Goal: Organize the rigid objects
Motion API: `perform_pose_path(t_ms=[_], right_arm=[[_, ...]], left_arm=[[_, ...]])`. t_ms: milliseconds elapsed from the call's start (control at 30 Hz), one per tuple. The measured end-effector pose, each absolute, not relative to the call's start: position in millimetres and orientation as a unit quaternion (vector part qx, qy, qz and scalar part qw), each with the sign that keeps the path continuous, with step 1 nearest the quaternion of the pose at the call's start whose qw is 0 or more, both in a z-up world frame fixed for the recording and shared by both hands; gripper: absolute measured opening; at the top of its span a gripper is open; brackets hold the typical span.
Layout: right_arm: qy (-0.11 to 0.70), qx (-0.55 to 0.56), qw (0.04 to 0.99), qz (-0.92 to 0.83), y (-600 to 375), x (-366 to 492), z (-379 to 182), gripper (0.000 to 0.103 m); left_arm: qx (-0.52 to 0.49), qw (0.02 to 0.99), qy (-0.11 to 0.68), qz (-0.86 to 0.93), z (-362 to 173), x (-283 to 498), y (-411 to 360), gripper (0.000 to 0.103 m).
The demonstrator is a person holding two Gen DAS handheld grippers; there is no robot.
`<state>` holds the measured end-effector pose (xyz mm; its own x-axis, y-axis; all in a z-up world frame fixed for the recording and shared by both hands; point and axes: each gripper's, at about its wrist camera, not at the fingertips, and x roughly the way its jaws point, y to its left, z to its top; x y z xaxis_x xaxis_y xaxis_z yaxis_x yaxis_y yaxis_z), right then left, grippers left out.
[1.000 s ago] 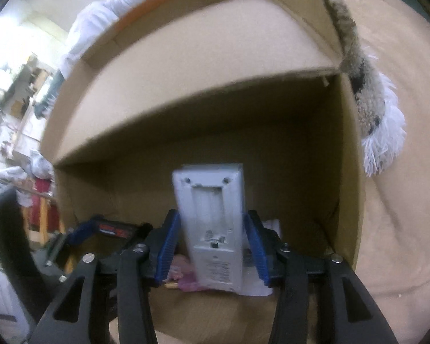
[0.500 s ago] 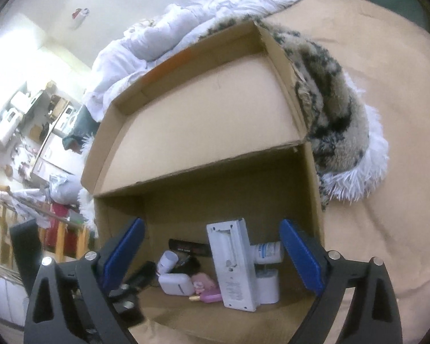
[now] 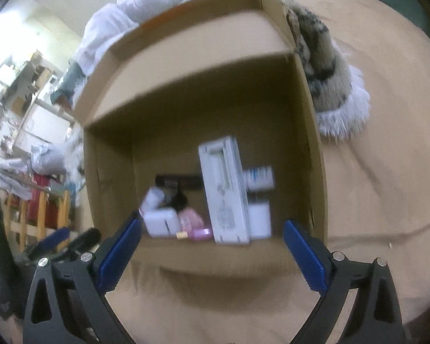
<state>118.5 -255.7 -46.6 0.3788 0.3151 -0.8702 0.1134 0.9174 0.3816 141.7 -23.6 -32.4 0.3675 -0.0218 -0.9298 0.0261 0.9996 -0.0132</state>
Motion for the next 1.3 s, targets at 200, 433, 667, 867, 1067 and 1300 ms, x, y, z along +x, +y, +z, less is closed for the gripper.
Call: perform_pose_path(t_ms=[200,433,667,867,1067,1300], right_arm=[[0.516,0.164,0.838,0.070,-241,82,-27,0.103],[0.430,0.134,0.890,0.075,-227,45,0,0.103],[0.361,0.110,0.923,0.075,-220,17,11,0.103],[0.346,0.095,0.931,0.062,-218,3,9,0.103],[0.353,0.117,0.926,0.055,-223,11,-1,0.103],[0.357,0.119,0.925,0.053,-222,14,-6,0.103]], left_arm=[[0.001,0.869,0.494,-0.029,-8,101,-4,0.103],[-0.015,0.911,0.410,-0.035,19,72,8,0.103],[-0.031,0.925,0.377,-0.046,28,48,11,0.103],[-0.025,0.919,0.393,-0.029,16,42,8,0.103],[0.001,0.929,0.370,-0.022,19,40,0,0.103],[-0.031,0.920,0.390,-0.013,11,47,11,0.103]])
